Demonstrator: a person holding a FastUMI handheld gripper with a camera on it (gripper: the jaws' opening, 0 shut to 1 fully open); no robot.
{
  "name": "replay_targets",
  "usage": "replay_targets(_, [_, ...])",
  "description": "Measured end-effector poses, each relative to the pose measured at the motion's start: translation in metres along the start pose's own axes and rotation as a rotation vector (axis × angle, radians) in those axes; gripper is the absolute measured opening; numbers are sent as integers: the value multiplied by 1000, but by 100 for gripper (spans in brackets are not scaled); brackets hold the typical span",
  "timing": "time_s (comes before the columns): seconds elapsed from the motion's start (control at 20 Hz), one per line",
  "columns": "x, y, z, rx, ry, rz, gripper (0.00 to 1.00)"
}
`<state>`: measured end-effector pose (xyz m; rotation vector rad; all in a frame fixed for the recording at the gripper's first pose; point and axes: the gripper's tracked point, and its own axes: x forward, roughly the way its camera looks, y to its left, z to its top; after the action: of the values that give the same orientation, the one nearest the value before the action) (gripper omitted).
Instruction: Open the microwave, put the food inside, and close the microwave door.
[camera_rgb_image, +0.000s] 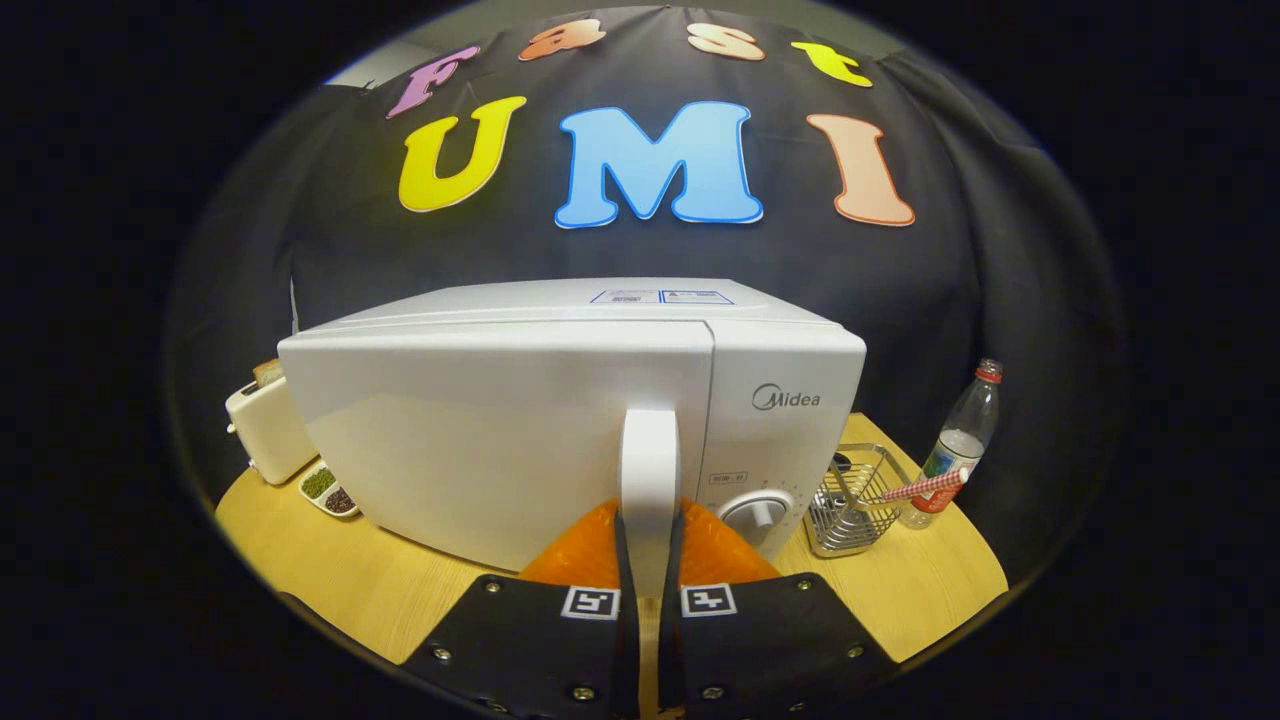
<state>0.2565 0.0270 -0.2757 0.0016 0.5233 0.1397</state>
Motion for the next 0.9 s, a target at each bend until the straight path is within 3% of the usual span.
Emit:
replay_targets(0.15, [-30,10,-10,-53,-30,-5,8])
replay_targets(0.55, [-82,35,-32,18,37,-8,8])
replay_targets(0.7, [-105,51,-41,52,43,-7,16])
replay_targets(0.9, [-134,78,-53,67,55,7,19])
